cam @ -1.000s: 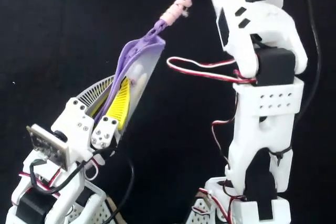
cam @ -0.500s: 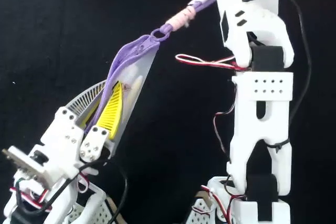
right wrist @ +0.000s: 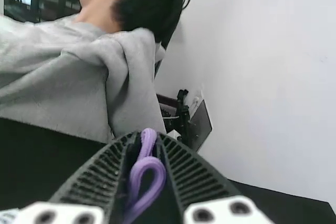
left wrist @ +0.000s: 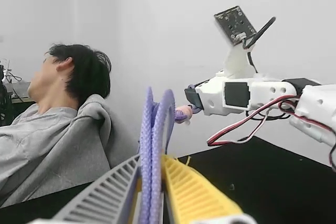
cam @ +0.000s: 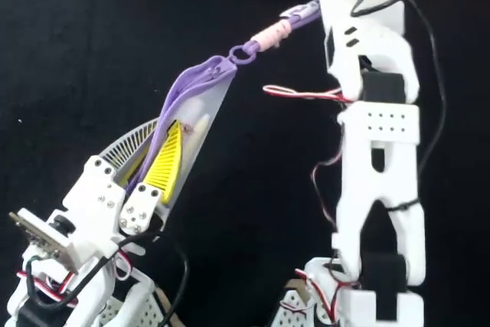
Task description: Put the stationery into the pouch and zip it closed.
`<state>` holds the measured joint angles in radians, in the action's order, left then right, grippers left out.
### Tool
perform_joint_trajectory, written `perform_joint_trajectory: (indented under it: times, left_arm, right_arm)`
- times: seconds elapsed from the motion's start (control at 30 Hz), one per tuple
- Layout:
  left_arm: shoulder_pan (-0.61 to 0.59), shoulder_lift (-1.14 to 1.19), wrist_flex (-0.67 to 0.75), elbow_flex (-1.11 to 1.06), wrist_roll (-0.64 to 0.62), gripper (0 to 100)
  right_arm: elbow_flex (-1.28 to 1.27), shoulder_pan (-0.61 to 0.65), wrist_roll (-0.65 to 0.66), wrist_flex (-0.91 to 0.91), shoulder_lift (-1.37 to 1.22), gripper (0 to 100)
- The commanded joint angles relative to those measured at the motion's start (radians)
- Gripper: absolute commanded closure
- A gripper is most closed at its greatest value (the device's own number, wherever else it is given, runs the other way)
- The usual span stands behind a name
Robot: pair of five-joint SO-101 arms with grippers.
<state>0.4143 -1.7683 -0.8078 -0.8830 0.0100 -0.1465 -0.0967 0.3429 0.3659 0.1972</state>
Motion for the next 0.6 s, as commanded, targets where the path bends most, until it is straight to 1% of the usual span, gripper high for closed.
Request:
perform_joint_trajectory:
  times: [0.0, 0.23, 0.43, 0.57]
  left_arm:
    - [-0.019, -0.049, 0.008, 0.206, -0.011, 97]
    - [-0.019, -0.049, 0.008, 0.260, -0.011, 97]
    - [-0.018, -0.051, 0.008, 0.262, -0.011, 97]
    - [-0.018, -0.051, 0.008, 0.260, -0.011, 97]
  right_arm:
    - [0.005, -0.086, 0.028, -0.063, -0.084, 98.8]
    - [0.005, -0.101, 0.035, -0.126, -0.217, 98.8]
    - [0.005, -0.160, 0.035, -0.201, -0.312, 98.7]
    - [0.015, -0.187, 0.035, -0.209, -0.344, 98.7]
